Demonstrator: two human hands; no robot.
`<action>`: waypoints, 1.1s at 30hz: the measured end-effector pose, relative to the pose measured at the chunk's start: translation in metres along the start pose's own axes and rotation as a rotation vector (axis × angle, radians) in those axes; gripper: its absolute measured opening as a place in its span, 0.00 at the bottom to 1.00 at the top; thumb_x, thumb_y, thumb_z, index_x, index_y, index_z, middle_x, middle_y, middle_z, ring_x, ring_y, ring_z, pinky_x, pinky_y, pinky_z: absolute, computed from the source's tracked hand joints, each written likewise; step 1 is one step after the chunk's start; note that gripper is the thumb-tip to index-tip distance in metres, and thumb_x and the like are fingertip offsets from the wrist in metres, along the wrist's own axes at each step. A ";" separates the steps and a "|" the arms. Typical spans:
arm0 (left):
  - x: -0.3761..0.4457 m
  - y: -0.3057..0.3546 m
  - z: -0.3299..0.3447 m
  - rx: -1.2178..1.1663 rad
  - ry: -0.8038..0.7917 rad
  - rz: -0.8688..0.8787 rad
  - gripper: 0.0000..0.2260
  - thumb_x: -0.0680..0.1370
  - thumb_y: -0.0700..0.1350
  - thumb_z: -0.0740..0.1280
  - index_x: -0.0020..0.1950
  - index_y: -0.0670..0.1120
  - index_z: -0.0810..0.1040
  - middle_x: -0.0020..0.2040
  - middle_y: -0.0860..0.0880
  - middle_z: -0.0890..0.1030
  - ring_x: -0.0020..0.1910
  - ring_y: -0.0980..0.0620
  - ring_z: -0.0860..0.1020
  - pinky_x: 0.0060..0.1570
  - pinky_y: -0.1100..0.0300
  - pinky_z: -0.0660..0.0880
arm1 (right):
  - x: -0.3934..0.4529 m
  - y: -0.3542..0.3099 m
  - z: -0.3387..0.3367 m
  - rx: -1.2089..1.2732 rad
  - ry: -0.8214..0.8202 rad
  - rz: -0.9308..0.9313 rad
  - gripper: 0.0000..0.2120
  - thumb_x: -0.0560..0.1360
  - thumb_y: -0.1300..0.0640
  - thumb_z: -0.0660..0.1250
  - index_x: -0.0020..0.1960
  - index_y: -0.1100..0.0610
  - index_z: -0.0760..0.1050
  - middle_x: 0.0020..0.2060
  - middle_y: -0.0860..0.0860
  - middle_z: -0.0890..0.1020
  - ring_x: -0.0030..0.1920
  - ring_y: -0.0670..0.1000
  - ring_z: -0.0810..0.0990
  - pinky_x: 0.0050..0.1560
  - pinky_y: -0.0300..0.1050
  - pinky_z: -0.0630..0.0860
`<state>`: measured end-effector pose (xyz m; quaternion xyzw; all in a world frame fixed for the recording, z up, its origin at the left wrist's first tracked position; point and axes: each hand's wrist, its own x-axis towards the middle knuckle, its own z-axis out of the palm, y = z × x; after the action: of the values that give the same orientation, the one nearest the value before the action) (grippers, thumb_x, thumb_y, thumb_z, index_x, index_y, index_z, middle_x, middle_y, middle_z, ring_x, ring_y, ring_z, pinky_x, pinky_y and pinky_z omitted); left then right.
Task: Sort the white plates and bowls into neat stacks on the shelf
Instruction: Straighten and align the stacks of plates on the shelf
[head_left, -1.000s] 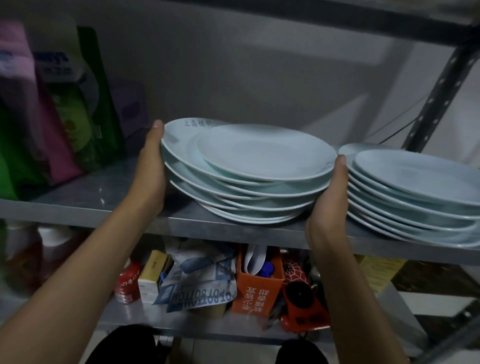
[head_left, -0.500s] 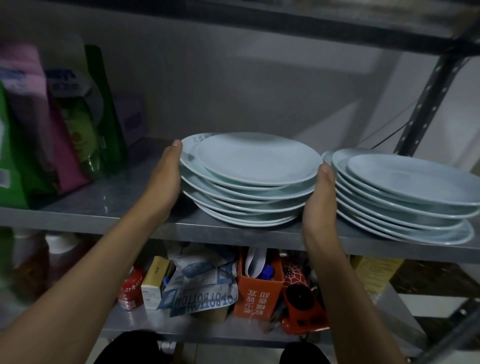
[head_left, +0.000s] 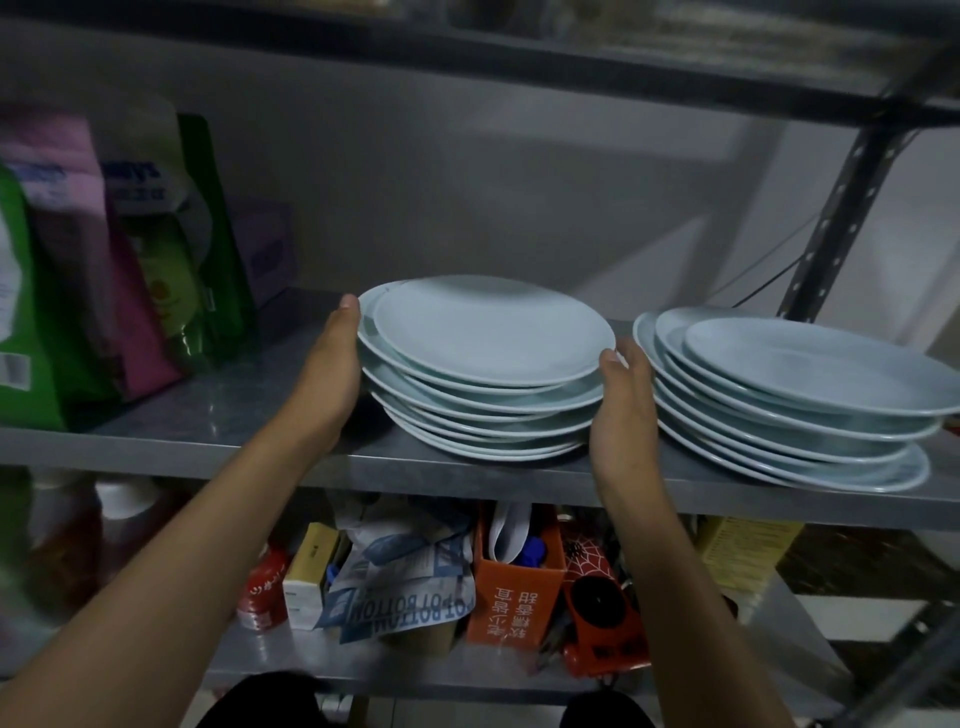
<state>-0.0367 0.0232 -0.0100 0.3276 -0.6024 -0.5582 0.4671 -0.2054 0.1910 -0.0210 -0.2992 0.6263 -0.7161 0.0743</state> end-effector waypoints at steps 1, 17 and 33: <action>0.001 -0.001 0.002 0.063 -0.010 0.034 0.28 0.77 0.65 0.51 0.67 0.51 0.74 0.65 0.53 0.76 0.65 0.54 0.73 0.71 0.51 0.64 | 0.001 0.000 0.000 -0.008 0.000 0.002 0.23 0.78 0.45 0.54 0.72 0.46 0.63 0.69 0.45 0.69 0.68 0.46 0.67 0.70 0.49 0.63; 0.003 -0.002 0.004 0.179 -0.207 0.033 0.29 0.76 0.68 0.51 0.63 0.51 0.76 0.60 0.55 0.79 0.60 0.54 0.75 0.64 0.55 0.67 | -0.001 -0.004 0.000 0.028 0.012 0.083 0.22 0.80 0.49 0.58 0.73 0.50 0.65 0.70 0.46 0.70 0.68 0.47 0.69 0.68 0.46 0.65; -0.003 -0.010 0.004 0.221 -0.157 0.088 0.24 0.82 0.58 0.53 0.76 0.51 0.63 0.75 0.55 0.64 0.74 0.56 0.62 0.72 0.58 0.55 | -0.002 0.004 0.006 -0.041 0.033 0.061 0.24 0.79 0.50 0.56 0.73 0.52 0.64 0.70 0.47 0.70 0.69 0.49 0.68 0.72 0.52 0.64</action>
<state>-0.0409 0.0260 -0.0197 0.3055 -0.7089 -0.4912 0.4035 -0.2016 0.1856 -0.0255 -0.2696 0.6510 -0.7052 0.0796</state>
